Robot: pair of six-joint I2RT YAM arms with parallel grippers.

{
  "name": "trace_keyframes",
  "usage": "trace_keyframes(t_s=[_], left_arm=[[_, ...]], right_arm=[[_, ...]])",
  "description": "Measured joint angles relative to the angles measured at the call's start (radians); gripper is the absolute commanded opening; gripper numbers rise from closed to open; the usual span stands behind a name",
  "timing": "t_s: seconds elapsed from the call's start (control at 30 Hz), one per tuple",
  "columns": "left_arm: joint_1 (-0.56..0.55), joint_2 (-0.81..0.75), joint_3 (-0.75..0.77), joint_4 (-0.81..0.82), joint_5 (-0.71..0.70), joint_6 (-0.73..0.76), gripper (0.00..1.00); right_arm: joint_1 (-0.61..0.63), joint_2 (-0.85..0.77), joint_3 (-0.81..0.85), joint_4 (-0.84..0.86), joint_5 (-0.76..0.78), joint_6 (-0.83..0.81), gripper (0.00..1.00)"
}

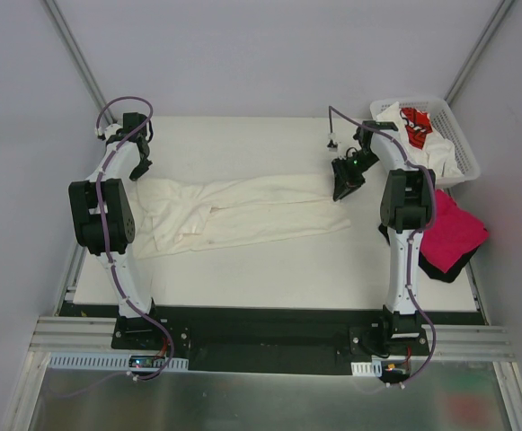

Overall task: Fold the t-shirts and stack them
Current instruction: Fold the other side of the tshirt into a rectangle

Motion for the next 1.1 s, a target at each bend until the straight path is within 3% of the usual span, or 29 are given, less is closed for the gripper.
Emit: trace_keyframes(t_s=[0.13,0.6,1.1], left_arm=[[0.000,0.000,0.000,0.000,0.000,0.001,0.00],[0.000,0.000,0.000,0.000,0.000,0.002,0.00],[0.000,0.006,0.000,0.002,0.000,0.002,0.00]], right_arm=[[0.000,0.000,-0.011,0.003,0.001,0.006,0.01],[0.002,-0.020,-0.059,0.090,0.062,0.076,0.01],[0.005,-0.025,0.031,0.219,0.169,0.204,0.01]])
